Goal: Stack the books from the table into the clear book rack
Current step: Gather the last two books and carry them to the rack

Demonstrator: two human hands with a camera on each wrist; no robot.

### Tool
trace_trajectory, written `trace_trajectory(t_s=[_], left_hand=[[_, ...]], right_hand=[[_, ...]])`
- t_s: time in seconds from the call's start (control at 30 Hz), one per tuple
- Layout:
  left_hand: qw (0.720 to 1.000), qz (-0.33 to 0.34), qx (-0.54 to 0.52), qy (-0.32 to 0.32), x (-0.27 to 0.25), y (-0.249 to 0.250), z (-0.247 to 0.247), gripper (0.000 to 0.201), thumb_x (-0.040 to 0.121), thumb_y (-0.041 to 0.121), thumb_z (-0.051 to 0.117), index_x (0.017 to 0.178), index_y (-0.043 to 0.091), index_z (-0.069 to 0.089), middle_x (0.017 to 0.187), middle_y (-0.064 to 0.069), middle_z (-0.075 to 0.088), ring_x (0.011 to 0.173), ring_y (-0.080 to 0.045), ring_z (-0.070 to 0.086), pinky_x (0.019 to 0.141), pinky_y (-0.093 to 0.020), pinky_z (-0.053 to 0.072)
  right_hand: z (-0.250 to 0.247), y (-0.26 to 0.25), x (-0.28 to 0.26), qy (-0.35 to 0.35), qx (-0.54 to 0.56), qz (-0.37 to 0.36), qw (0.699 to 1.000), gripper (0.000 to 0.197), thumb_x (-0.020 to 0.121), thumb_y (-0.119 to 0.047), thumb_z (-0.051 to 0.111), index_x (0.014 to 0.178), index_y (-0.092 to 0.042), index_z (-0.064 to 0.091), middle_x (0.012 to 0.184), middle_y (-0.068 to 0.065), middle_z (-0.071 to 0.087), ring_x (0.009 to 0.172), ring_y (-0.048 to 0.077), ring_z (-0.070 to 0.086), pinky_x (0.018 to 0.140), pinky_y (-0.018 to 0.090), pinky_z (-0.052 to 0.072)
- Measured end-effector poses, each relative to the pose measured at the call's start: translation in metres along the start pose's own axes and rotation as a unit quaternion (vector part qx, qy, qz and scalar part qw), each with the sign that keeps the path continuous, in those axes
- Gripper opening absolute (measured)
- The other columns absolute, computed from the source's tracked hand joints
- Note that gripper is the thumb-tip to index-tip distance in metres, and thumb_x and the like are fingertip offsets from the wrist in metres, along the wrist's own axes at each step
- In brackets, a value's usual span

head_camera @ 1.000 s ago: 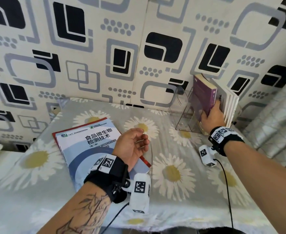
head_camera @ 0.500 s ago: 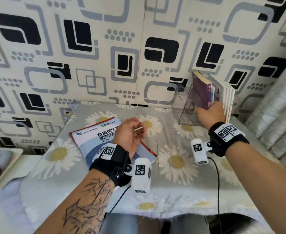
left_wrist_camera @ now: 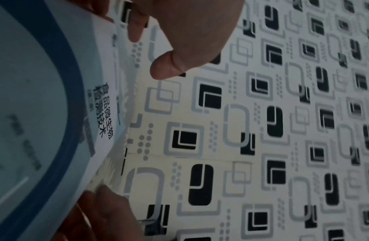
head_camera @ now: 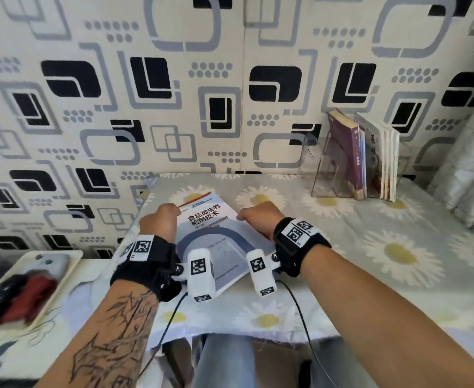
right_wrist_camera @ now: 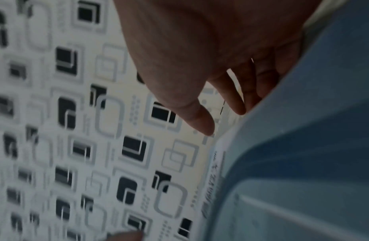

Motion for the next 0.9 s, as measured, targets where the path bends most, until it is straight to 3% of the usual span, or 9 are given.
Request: trace_trajectory(t_s=[0.03, 0.1, 0.23, 0.3, 0.37, 0.47, 0.57, 0.77, 0.9], left_hand=[[1.0, -0.013, -0.008, -0.01, -0.003, 0.0, -0.004, 0.035, 0.06, 0.031, 0.062, 0.083, 0.005, 0.067, 0.075, -0.014, 0.057, 0.066, -0.029, 0.053, 0.064, -0.037, 0.045], [0.998, -0.037, -0.054, -0.027, 0.0, -0.003, -0.007, 0.019, 0.059, 0.022, 0.06, 0.072, 0.008, 0.059, 0.075, -0.013, 0.053, 0.062, -0.028, 0.049, 0.061, -0.036, 0.041], [0.991, -0.063, -0.055, -0.103, 0.007, -0.01, 0.001, 0.013, 0.07, 0.015, 0.058, 0.081, 0.01, 0.054, 0.1, -0.014, 0.049, 0.079, -0.03, 0.048, 0.062, -0.037, 0.041], [0.99, -0.049, -0.008, -0.129, 0.003, -0.015, 0.012, 0.003, 0.083, 0.01, 0.059, 0.082, 0.007, 0.059, 0.088, -0.015, 0.056, 0.073, -0.028, 0.054, 0.057, -0.033, 0.042], [0.991, -0.002, 0.03, -0.128, -0.003, -0.018, 0.023, 0.009, 0.083, 0.011, 0.065, 0.088, 0.003, 0.066, 0.085, -0.016, 0.064, 0.07, -0.028, 0.06, 0.054, -0.03, 0.048], [0.99, 0.032, -0.039, -0.135, -0.004, -0.018, 0.03, 0.037, 0.075, 0.012, 0.073, 0.109, -0.002, 0.067, 0.107, -0.019, 0.073, 0.085, -0.033, 0.071, 0.059, -0.036, 0.058], [0.975, 0.127, -0.113, -0.145, -0.025, -0.001, 0.04, 0.039, 0.082, 0.011, 0.069, 0.12, 0.005, 0.065, 0.113, -0.013, 0.074, 0.1, -0.032, 0.072, 0.082, -0.049, 0.058], [0.915, 0.323, -0.178, -0.167, -0.076, 0.033, 0.07, 0.044, 0.087, 0.016, 0.067, 0.127, 0.003, 0.055, 0.121, -0.012, 0.07, 0.111, -0.027, 0.068, 0.094, -0.047, 0.054], [0.894, 0.358, -0.17, -0.207, -0.096, 0.024, 0.09, 0.043, 0.09, 0.012, 0.066, 0.129, 0.002, 0.052, 0.121, -0.007, 0.069, 0.11, -0.014, 0.068, 0.092, -0.035, 0.054]], right_hand=[[0.005, -0.001, -0.002, 0.007, -0.042, -0.005, 0.999, 0.05, 0.059, -0.04, 0.07, 0.097, -0.008, 0.067, 0.09, 0.009, 0.069, 0.079, 0.028, 0.066, 0.06, 0.028, 0.049], [0.013, 0.001, -0.004, 0.024, -0.118, -0.015, 0.993, 0.048, 0.055, -0.047, 0.067, 0.09, -0.014, 0.071, 0.089, 0.006, 0.072, 0.084, 0.029, 0.067, 0.069, 0.031, 0.056], [0.016, 0.007, 0.0, 0.032, -0.136, -0.019, 0.99, 0.049, 0.049, -0.051, 0.065, 0.087, -0.02, 0.075, 0.091, 0.003, 0.073, 0.092, 0.029, 0.065, 0.078, 0.037, 0.058], [0.012, 0.008, -0.001, 0.026, -0.122, -0.023, 0.992, 0.045, 0.053, -0.046, 0.066, 0.087, -0.02, 0.076, 0.09, 0.004, 0.074, 0.091, 0.028, 0.066, 0.077, 0.035, 0.058], [0.007, 0.01, -0.002, 0.018, -0.113, -0.027, 0.993, 0.04, 0.058, -0.042, 0.067, 0.089, -0.018, 0.077, 0.089, 0.004, 0.074, 0.088, 0.027, 0.068, 0.075, 0.033, 0.058], [-0.001, 0.009, -0.006, 0.006, -0.077, -0.05, 0.996, 0.027, 0.069, -0.035, 0.067, 0.085, -0.014, 0.074, 0.082, 0.003, 0.072, 0.079, 0.024, 0.068, 0.067, 0.031, 0.055], [-0.017, 0.003, -0.013, 0.02, 0.028, -0.099, 0.995, 0.016, 0.084, -0.024, 0.062, 0.094, -0.012, 0.059, 0.08, -0.001, 0.062, 0.074, 0.015, 0.059, 0.057, 0.026, 0.041], [-0.067, -0.003, -0.02, 0.108, 0.235, -0.238, 0.936, 0.03, 0.091, -0.002, 0.057, 0.111, -0.017, 0.041, 0.104, 0.001, 0.064, 0.096, 0.017, 0.062, 0.082, 0.028, 0.051], [-0.084, 0.014, -0.019, 0.157, 0.194, -0.247, 0.936, 0.029, 0.091, -0.008, 0.059, 0.112, -0.02, 0.043, 0.109, -0.002, 0.064, 0.101, 0.017, 0.062, 0.097, 0.043, 0.049]])
Point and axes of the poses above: each hand's wrist, its own x-axis towards the middle knuckle, its own z-axis out of the palm, y = z × x, the point moved 2 cm from there along x, towards the middle knuckle
